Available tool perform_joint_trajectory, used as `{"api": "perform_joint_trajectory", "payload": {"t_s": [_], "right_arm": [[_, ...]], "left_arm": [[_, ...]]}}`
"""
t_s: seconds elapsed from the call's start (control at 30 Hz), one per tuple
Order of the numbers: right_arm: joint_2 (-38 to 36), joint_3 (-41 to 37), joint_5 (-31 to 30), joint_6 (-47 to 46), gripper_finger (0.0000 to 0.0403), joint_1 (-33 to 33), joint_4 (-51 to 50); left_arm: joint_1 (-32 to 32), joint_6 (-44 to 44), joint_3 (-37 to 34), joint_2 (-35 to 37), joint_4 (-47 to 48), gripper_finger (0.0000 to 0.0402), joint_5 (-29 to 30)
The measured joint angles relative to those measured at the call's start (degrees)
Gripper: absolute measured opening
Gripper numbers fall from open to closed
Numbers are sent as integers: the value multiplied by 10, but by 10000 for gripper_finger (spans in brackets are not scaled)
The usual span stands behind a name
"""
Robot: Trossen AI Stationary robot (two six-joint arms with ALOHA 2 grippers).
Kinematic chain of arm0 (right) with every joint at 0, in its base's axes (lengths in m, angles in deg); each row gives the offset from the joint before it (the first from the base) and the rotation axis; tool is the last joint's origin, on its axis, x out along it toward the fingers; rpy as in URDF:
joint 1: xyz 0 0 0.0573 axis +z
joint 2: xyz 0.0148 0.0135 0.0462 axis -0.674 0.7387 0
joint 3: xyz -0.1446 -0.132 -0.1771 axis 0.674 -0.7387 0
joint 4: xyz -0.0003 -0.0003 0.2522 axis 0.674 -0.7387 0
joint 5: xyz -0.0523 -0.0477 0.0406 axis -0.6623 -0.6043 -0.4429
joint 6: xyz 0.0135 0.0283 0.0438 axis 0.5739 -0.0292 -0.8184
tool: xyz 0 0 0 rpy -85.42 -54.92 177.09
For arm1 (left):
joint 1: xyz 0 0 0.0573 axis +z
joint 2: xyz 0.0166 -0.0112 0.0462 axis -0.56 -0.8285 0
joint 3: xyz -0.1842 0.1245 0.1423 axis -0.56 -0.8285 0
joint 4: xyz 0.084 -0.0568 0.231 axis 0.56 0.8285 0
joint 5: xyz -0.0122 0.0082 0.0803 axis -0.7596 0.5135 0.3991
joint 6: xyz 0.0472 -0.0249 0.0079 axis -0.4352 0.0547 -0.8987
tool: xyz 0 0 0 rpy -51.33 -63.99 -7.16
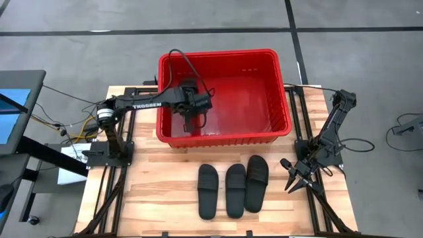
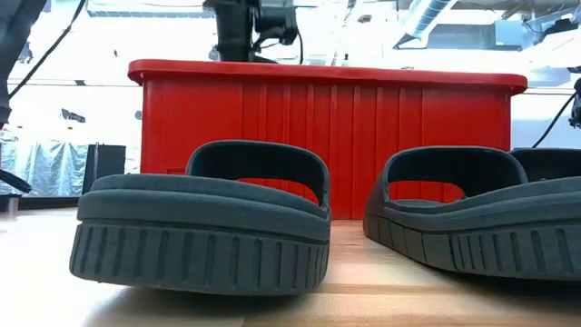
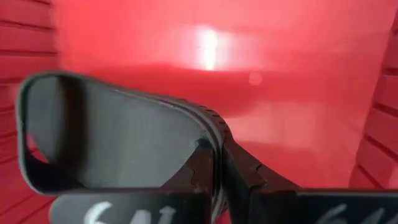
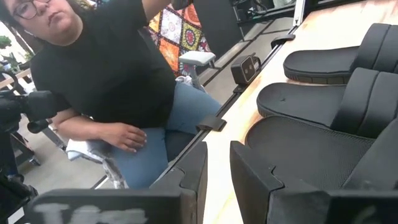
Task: Pick and place slides into bin
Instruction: Put the black slides into the red bin
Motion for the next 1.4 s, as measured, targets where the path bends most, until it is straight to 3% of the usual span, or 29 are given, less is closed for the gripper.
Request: {"api": "perform_joint_trajectory", "payload": {"t_s": [0.3,0.63,1.4], "right_arm": [[0,0,0,0,61,0,-1],[0,0,0,0,61,0,-1],[0,0,0,0,61,0,-1]], "left_arm": [[45,-14,-72,0,-39,0,-72],[65,-29,-116,0,-67,0,-113],[65,-31,-119,0,-110,0,-141]]}}
